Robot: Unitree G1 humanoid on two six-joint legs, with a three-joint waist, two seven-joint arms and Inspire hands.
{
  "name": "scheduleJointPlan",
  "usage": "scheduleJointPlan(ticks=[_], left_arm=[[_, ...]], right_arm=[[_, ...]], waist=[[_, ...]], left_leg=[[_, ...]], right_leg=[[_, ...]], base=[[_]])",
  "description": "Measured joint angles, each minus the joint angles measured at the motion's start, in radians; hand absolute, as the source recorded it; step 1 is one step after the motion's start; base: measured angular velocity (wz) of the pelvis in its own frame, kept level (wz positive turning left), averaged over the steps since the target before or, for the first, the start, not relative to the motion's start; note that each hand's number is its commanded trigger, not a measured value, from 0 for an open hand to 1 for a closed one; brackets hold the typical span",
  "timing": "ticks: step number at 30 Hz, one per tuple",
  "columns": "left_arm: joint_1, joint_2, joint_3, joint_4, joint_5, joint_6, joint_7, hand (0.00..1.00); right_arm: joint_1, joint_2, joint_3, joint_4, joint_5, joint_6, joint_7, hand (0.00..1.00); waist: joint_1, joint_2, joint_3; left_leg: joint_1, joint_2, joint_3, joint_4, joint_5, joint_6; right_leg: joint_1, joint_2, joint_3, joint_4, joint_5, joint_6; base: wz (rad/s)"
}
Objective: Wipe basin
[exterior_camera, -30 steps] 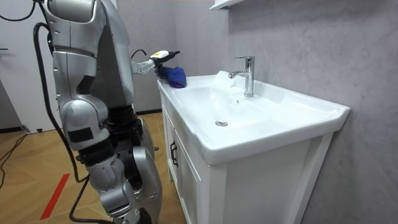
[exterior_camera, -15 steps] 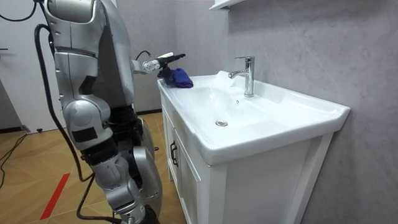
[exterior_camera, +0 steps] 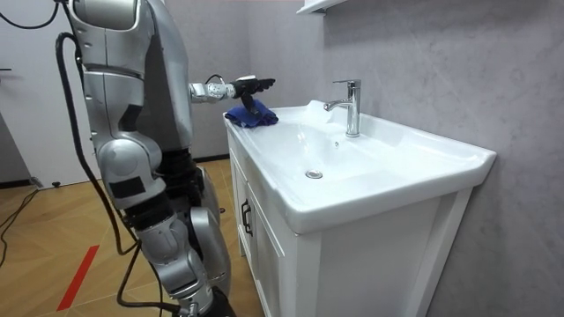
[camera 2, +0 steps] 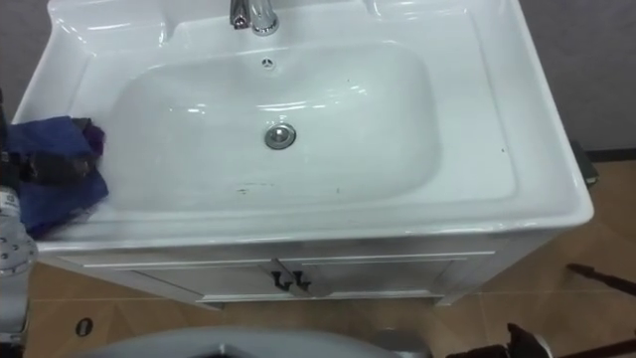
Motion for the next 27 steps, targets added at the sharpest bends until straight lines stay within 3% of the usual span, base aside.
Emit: scheduleJointPlan(ticks=[6,11,15,22,25,26,27], left_arm=[[-0.011,0.007,0.006,-0.059,-0.034,-0.038,0.023,0.00],[-0.015,0.008,0.035,-0.126,-0.159,-0.079,0.032,0.00],[-0.018,0.008,0.045,-0.126,-0.228,-0.079,0.031,0.00],[-0.017,-0.014,0.098,-0.113,-0.303,-0.079,0.022,0.00],[-0.017,-0.019,0.115,-0.113,-0.306,-0.079,0.060,0.00],[-0.017,-0.019,0.125,-0.113,-0.306,-0.079,0.085,0.00],[-0.017,-0.019,0.131,-0.113,-0.306,-0.079,0.097,0.00]], right_arm=[[0.002,0.001,-0.001,0.000,-0.010,-0.017,-0.006,0.00],[0.014,0.005,-0.001,0.001,-0.003,-0.023,-0.006,0.00],[0.018,0.010,-0.001,0.001,0.013,-0.022,-0.006,0.00],[0.038,0.028,-0.001,0.002,0.013,-0.018,-0.002,0.00],[0.045,0.034,0.000,0.002,0.021,-0.018,-0.007,0.00],[0.044,0.035,0.000,0.002,0.023,-0.018,-0.014,0.00],[0.044,0.035,0.000,0.001,0.023,-0.018,-0.016,0.00]], waist=[[0.001,-0.002,0.0000],[0.004,-0.003,-0.0016],[0.006,0.000,-0.0031],[0.039,-0.008,-0.0023],[0.056,-0.010,-0.0027],[0.057,-0.005,-0.0066],[0.057,-0.009,-0.0043]], left_leg=[[0.001,-0.001,0.000,-0.001,0.000,0.000],[0.006,-0.001,-0.003,-0.003,0.000,0.000],[0.007,-0.001,-0.004,-0.003,0.000,0.000],[0.020,-0.001,-0.001,-0.006,0.000,0.000],[0.023,-0.001,-0.001,-0.006,0.000,0.000],[0.022,-0.001,-0.002,-0.006,0.000,0.000],[0.022,-0.001,-0.002,-0.006,0.000,0.000]], right_leg=[[0.000,0.000,0.003,0.001,0.000,0.000],[0.001,0.000,0.006,0.002,0.000,0.000],[0.003,0.001,0.004,0.001,0.000,0.000],[0.015,0.001,0.004,-0.001,-0.001,-0.001],[0.016,0.001,0.006,0.002,-0.001,-0.001],[0.017,0.001,0.004,0.002,-0.001,-0.001],[0.017,0.001,0.004,0.003,-0.001,-0.001]], base=[[0.00],[-0.02],[0.00],[0.00],[-0.02],[0.05],[0.04]])
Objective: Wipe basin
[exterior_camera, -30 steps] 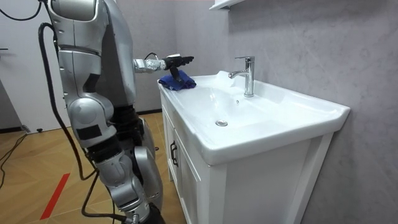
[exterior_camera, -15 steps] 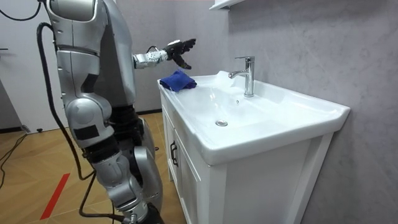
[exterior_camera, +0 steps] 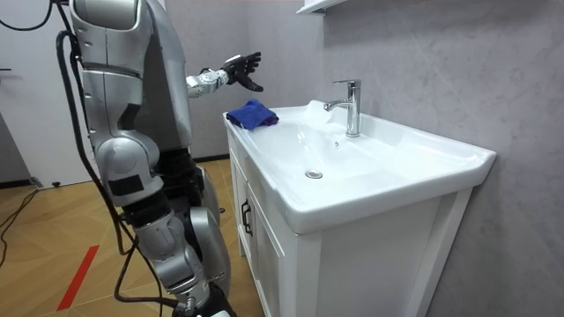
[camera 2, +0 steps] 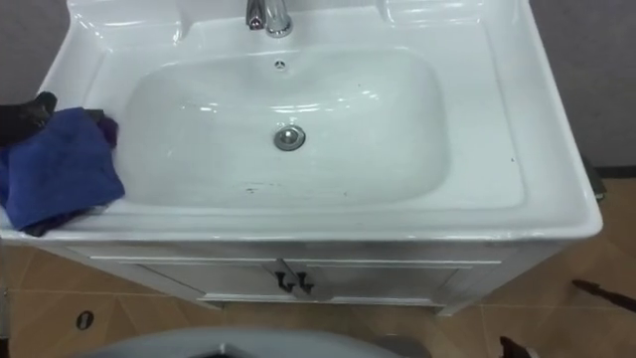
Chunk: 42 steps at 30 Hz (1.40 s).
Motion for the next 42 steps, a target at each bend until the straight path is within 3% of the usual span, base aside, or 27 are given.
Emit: scheduleJointPlan(ticks=[6,11,16,18,21,24,25,28,30,33,36,42], left_arm=[[0.000,0.001,0.074,0.000,0.005,-0.011,0.126,0.00],[0.040,0.003,0.141,0.017,0.004,-0.020,0.241,0.00],[0.085,0.003,0.185,0.092,-0.067,-0.020,0.293,0.00],[0.089,0.003,0.196,0.126,-0.077,-0.020,0.319,0.00],[0.096,0.003,0.225,0.216,-0.076,-0.020,0.348,0.00],[0.131,0.003,0.247,0.325,-0.077,-0.021,0.381,0.00],[0.146,0.002,0.244,0.355,-0.079,-0.021,0.392,0.00],[0.189,0.001,0.242,0.411,-0.143,-0.027,0.400,0.00],[0.211,-0.001,0.242,0.469,-0.214,-0.027,0.406,0.00],[0.245,-0.002,0.243,0.630,-0.275,-0.031,0.413,0.00],[0.265,-0.021,0.240,0.755,-0.325,-0.031,0.413,0.00],[0.283,-0.028,0.155,0.960,-0.377,-0.031,0.397,0.00]], right_arm=[[0.007,0.000,-0.003,-0.002,-0.009,-0.004,-0.031,0.00],[0.025,-0.001,-0.003,-0.001,-0.010,-0.002,-0.042,0.00],[0.032,-0.004,-0.005,-0.004,-0.012,0.019,-0.032,0.00],[0.029,-0.006,-0.005,-0.006,-0.014,0.033,-0.032,0.00],[0.032,-0.006,-0.010,-0.034,-0.015,0.044,-0.025,0.00],[0.032,-0.021,-0.011,-0.055,-0.041,0.047,-0.010,0.00],[0.028,-0.027,-0.011,-0.056,-0.049,0.048,-0.004,0.00],[0.021,-0.037,-0.009,-0.061,-0.052,0.050,0.016,0.00],[0.025,-0.043,-0.011,-0.072,-0.050,0.066,0.017,0.00],[0.032,-0.047,-0.013,-0.083,-0.050,0.078,0.026,0.00],[0.031,-0.049,-0.020,-0.083,-0.056,0.081,0.040,0.00],[0.016,-0.052,-0.009,-0.066,-0.054,0.081,0.077,0.00]], waist=[[0.003,0.004,-0.0020],[0.033,0.015,-0.0050],[0.062,0.022,-0.0016],[0.083,0.017,-0.0043],[0.089,0.014,-0.0056],[0.112,0.010,-0.0126],[0.113,0.008,-0.0140],[0.126,-0.010,-0.0180],[0.137,-0.009,-0.0203],[0.146,-0.014,-0.0161],[0.142,-0.014,-0.0150],[0.131,-0.016,-0.0146]], left_leg=[[-0.003,0.000,-0.003,0.005,0.000,0.000],[0.002,-0.002,-0.009,-0.001,0.000,0.000],[0.008,-0.009,-0.037,0.000,0.000,0.000],[0.001,-0.014,-0.039,0.003,0.000,0.000],[-0.012,-0.024,-0.061,0.005,0.000,0.000],[-0.008,-0.032,-0.081,0.006,0.001,0.001],[-0.015,-0.038,-0.114,0.006,0.001,0.001],[-0.030,-0.046,-0.144,0.007,0.002,0.004],[-0.040,-0.048,-0.150,0.016,0.002,0.004],[-0.046,-0.051,-0.164,0.024,0.002,0.004],[-0.046,-0.051,-0.173,0.027,0.002,0.004],[-0.043,-0.051,-0.173,0.004,0.000,0.006]], right_leg=[[0.002,0.000,0.000,-0.001,0.000,0.000],[0.004,0.000,0.001,0.000,0.000,0.000],[0.015,-0.003,-0.002,0.002,-0.006,0.002],[0.002,-0.010,-0.003,0.020,-0.015,0.003],[-0.004,-0.023,-0.026,0.035,-0.026,0.007],[0.002,-0.030,-0.033,0.038,-0.028,0.008],[0.002,-0.034,-0.047,0.038,-0.029,0.010],[0.001,-0.038,-0.070,0.036,-0.034,0.013],[0.001,-0.039,-0.077,0.035,-0.034,0.013],[0.002,-0.040,-0.081,0.035,-0.034,0.012],[0.000,-0.040,-0.080,0.039,-0.039,0.012],[-0.017,-0.051,-0.080,0.070,-0.047,0.008]], base=[[0.01],[0.01],[0.06],[0.12],[0.23],[0.05],[0.41],[0.31],[0.14],[0.08],[0.04],[0.00]])
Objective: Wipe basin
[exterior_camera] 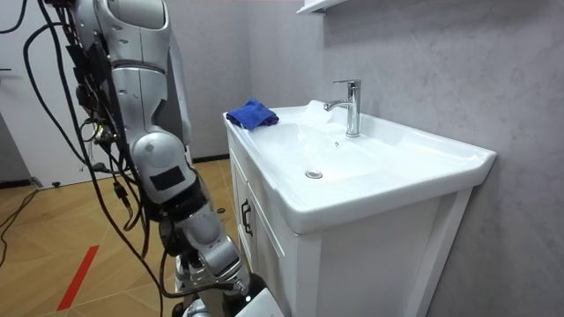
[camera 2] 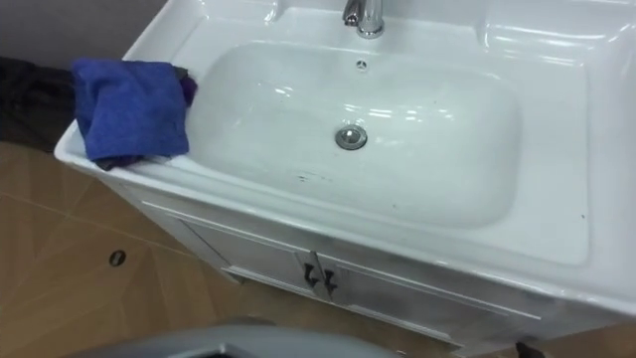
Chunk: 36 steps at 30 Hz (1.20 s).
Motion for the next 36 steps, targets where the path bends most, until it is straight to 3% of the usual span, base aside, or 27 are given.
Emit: scheduleJointPlan(ticks=[6,12,16,23,27,32,36], left_arm=[[0.002,-0.021,-0.075,0.158,0.001,0.032,-0.099,0.00],[-0.007,-0.047,-0.156,0.276,0.004,0.089,-0.240,0.00],[-0.019,-0.051,-0.175,0.284,0.011,0.134,-0.332,0.00],[-0.072,-0.051,-0.243,0.312,0.014,0.168,-0.460,0.00],[-0.123,-0.051,-0.280,0.312,0.092,0.203,-0.528,0.00],[-0.176,-0.050,-0.284,0.310,0.140,0.238,-0.573,0.00],[-0.207,-0.051,-0.285,0.304,0.177,0.263,-0.606,0.00]], right_arm=[[-0.002,0.000,0.002,0.037,0.012,0.000,0.027,0.00],[-0.006,0.003,0.002,0.069,0.003,0.003,0.088,0.00],[-0.006,0.003,0.008,0.073,0.004,0.010,0.091,0.00],[-0.009,0.012,0.009,0.072,0.008,0.014,0.091,0.00],[-0.012,0.017,0.009,0.072,0.003,0.034,0.091,0.00],[-0.015,0.037,0.009,0.062,-0.002,0.040,0.064,0.00],[-0.019,0.051,0.009,0.039,-0.033,0.072,0.048,0.00]], waist=[[-0.026,-0.007,0.0000],[-0.066,-0.030,0.0002],[-0.081,-0.040,0.0016],[-0.135,-0.045,0.0053],[-0.147,-0.061,0.0168],[-0.148,-0.068,0.0162],[-0.162,-0.069,0.0158]], left_leg=[[0.019,-0.001,0.013,0.001,0.001,0.001],[0.033,0.000,0.048,0.000,0.001,0.002],[0.043,0.005,0.093,-0.001,0.001,0.002],[0.049,0.006,0.142,-0.007,0.001,0.002],[0.053,0.008,0.174,-0.007,0.001,0.002],[0.038,0.024,0.200,-0.003,0.000,0.003],[0.037,0.031,0.237,-0.002,-0.005,0.012]], right_leg=[[0.016,-0.005,0.005,-0.002,-0.001,0.001],[0.017,-0.008,0.026,0.001,-0.011,0.005],[0.016,-0.003,0.053,0.001,-0.011,0.005],[0.016,-0.003,0.068,-0.002,-0.011,0.009],[0.013,0.000,0.090,-0.004,-0.010,0.011],[0.000,0.025,0.121,-0.048,0.022,0.007],[0.000,0.031,0.133,-0.062,0.031,0.009]], base=[[-0.03],[-0.09],[-0.18],[-0.05],[-0.14],[-0.23],[-0.08]])
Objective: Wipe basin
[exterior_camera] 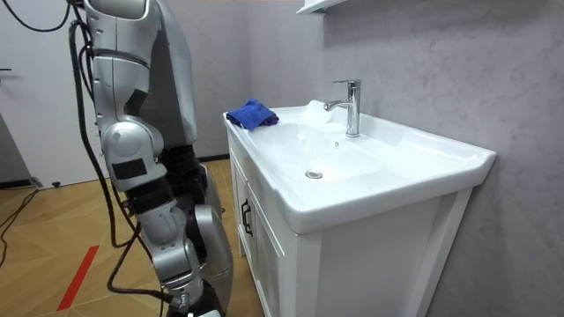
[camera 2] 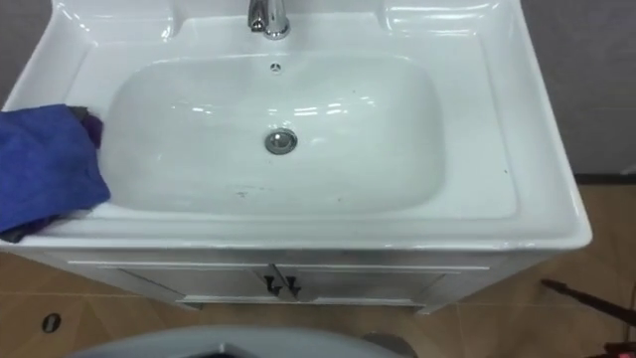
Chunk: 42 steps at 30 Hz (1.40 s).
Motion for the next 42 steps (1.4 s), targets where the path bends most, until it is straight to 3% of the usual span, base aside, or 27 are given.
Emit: scheduleJointPlan(ticks=[7,11,16,26,32,42], left_arm=[[-0.011,0.000,-0.002,-0.014,0.031,0.035,-0.044,0.00],[-0.011,0.003,-0.011,-0.012,0.081,0.039,-0.065,0.00],[-0.016,0.004,-0.012,-0.013,0.131,0.039,-0.086,0.00],[-0.047,0.008,-0.020,-0.014,0.183,0.039,-0.086,0.00],[-0.055,0.007,-0.021,-0.011,0.229,0.036,-0.088,0.00],[-0.061,0.002,-0.041,-0.012,0.314,0.037,-0.089,0.00]], right_arm=[[-0.013,0.001,0.001,-0.005,-0.002,0.039,-0.002,0.00],[-0.021,0.005,0.001,0.006,-0.002,0.041,-0.002,0.00],[-0.032,0.006,0.001,0.006,-0.001,0.041,-0.003,0.00],[-0.007,0.030,0.004,0.009,0.000,0.050,0.015,0.00],[0.004,0.035,0.004,0.034,-0.001,0.050,0.064,0.00],[0.010,0.036,0.011,0.035,-0.001,0.073,0.086,0.00]], waist=[[-0.002,-0.007,-0.0023],[-0.002,-0.016,-0.0043],[0.001,-0.021,-0.0011],[-0.003,-0.008,-0.0021],[-0.006,0.003,-0.0029],[-0.008,0.003,-0.0025]], left_leg=[[0.003,0.004,0.044,0.000,-0.009,0.013],[-0.007,0.004,0.046,0.008,-0.023,0.022],[-0.036,0.004,0.056,0.038,-0.037,0.036],[-0.034,-0.012,0.086,0.051,-0.064,0.076],[-0.033,-0.012,0.096,0.072,-0.086,0.093],[-0.021,-0.023,0.127,0.076,-0.093,0.111]], right_leg=[[0.000,0.000,0.010,-0.011,0.011,0.007],[-0.007,-0.002,0.010,-0.012,0.014,0.013],[-0.018,-0.001,0.022,-0.032,0.034,0.027],[-0.017,-0.018,0.041,-0.033,0.070,0.062],[-0.017,-0.034,0.027,-0.008,0.079,0.075],[-0.033,-0.053,0.025,0.031,0.085,0.082]], base=[[-0.05],[0.00],[-0.03],[-0.09],[-0.12],[-0.09]])
